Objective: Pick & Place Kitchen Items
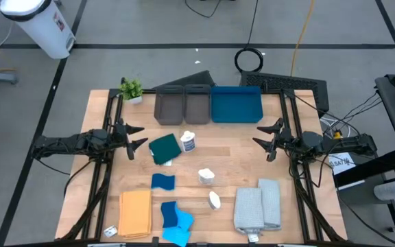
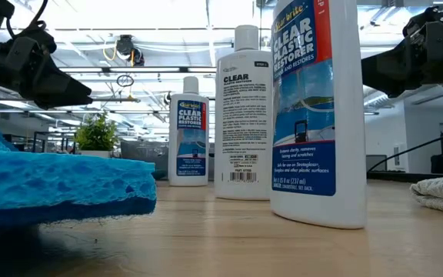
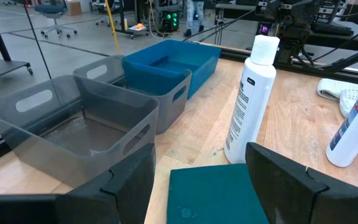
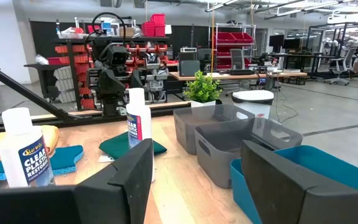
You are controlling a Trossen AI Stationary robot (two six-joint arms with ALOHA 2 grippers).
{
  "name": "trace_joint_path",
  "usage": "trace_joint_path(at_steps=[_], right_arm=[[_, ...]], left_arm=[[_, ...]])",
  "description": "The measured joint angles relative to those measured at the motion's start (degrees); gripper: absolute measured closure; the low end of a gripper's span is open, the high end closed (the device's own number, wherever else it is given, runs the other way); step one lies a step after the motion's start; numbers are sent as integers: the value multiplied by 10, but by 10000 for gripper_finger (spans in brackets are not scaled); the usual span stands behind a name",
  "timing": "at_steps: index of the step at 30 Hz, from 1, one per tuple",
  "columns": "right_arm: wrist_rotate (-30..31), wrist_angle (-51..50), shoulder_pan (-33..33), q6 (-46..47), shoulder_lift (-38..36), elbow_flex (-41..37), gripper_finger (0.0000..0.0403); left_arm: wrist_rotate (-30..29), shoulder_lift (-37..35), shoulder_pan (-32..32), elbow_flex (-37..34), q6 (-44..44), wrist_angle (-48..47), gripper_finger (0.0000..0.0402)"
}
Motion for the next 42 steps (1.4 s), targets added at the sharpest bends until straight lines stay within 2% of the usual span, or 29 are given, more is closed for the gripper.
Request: trace_joint_path(at_steps=[22, 29, 35, 42], right_arm=[[0, 0, 0, 0, 0, 0, 190], [0, 0, 0, 0, 0, 0, 190], [0, 0, 0, 0, 0, 0, 190], [0, 0, 0, 0, 0, 0, 190]], left_arm=[[0, 0, 0, 0, 2, 0, 146], [-1, 0, 0, 0, 61, 71, 146], [-1, 0, 0, 0, 5, 142, 146], [0, 0, 0, 0, -34, 144, 146]])
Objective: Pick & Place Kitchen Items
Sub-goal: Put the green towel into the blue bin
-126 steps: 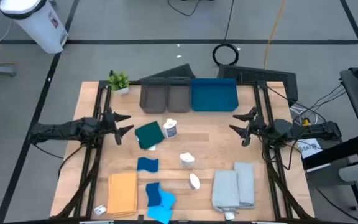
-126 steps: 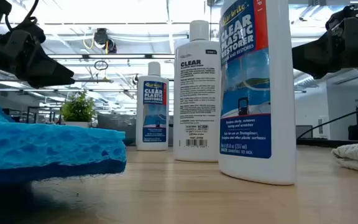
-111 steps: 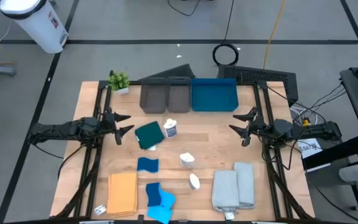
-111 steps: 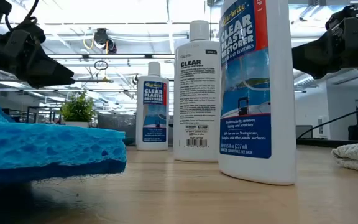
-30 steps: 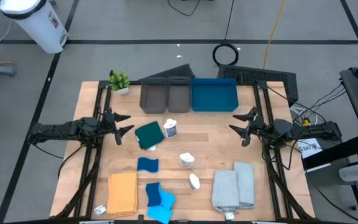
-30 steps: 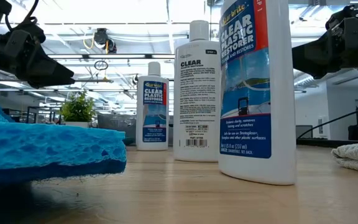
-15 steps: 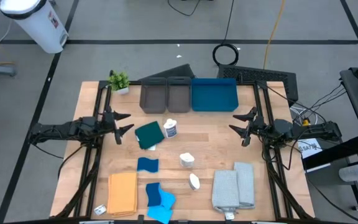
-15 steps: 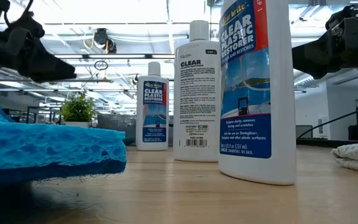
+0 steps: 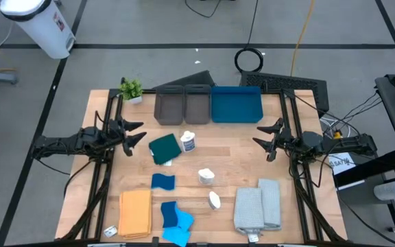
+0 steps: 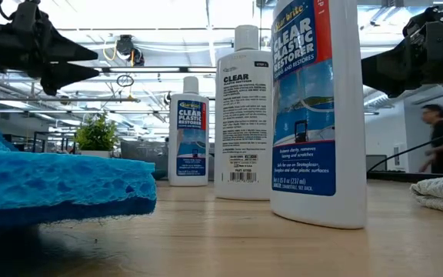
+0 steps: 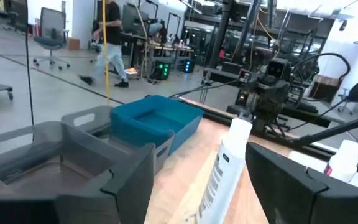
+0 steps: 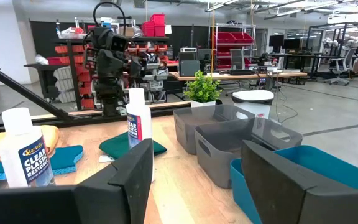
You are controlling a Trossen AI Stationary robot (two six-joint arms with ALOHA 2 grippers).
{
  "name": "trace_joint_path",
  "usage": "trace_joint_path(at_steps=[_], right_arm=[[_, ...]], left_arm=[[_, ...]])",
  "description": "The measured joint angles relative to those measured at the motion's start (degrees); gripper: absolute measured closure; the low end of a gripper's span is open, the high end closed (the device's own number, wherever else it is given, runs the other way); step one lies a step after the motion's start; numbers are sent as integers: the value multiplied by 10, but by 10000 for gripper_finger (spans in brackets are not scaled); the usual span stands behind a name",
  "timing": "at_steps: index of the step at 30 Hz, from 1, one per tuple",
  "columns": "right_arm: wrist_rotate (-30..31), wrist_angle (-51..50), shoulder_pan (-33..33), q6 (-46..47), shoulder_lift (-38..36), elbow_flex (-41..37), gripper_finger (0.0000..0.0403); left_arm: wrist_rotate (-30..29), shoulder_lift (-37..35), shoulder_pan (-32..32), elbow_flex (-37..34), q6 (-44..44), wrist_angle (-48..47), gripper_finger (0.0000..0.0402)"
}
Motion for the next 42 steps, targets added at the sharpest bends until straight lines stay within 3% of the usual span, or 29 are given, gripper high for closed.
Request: trace_joint_path(at_steps=[7, 11, 14, 17, 23, 31, 36, 42], right_arm=[[0, 0, 0, 0, 0, 0, 190], [0, 0, 0, 0, 0, 0, 190], [0, 0, 0, 0, 0, 0, 190], [0, 0, 0, 0, 0, 0, 190], [0, 0, 0, 0, 0, 0, 190], [0, 0, 0, 0, 0, 0, 190], [0, 0, 0, 0, 0, 0, 190], [0, 0, 0, 0, 0, 0, 190]], left_arm=[[-50, 0, 0, 0, 11, -2, 146], [-75, 3, 1, 1, -96, -16, 147], [-32, 27, 12, 24, -137, -86, 147], [-29, 74, 35, 55, -191, -137, 147], [93, 221, 106, 115, -254, -189, 146], [238, 448, 210, 159, -252, -225, 146], [264, 536, 262, 160, -223, -201, 146], [351, 610, 295, 160, -190, -161, 146]])
